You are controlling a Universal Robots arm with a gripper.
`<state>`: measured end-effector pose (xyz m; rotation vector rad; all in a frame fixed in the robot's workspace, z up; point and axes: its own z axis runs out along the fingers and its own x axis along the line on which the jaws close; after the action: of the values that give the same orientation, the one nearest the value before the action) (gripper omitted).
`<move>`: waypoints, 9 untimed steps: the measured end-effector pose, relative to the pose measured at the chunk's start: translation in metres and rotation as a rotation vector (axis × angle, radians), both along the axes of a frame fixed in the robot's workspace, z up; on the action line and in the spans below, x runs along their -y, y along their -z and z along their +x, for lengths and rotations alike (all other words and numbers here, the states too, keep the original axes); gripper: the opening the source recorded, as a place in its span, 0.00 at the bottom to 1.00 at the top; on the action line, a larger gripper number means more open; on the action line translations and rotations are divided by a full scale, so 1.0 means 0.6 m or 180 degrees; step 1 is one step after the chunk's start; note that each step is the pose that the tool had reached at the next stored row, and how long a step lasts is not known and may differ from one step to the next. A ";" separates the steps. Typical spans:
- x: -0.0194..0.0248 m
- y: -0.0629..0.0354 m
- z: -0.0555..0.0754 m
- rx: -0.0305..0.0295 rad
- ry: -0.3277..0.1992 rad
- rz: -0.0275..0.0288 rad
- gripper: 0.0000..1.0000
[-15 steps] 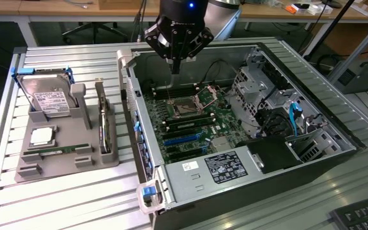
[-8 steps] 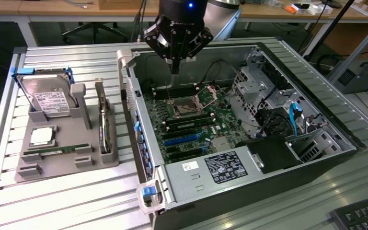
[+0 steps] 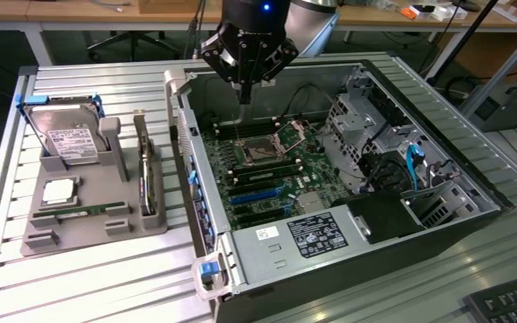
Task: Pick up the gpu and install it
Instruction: 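Reach for the gpu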
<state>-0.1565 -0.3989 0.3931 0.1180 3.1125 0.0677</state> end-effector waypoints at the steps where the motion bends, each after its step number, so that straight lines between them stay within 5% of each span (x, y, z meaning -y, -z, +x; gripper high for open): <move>1: 0.0000 0.000 0.000 0.0000 0.0000 0.0000 0.11; 9: 0.0000 0.000 -0.002 0.0000 0.0000 0.0000 0.11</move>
<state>-0.1580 -0.3989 0.3932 0.1179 3.1125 0.0676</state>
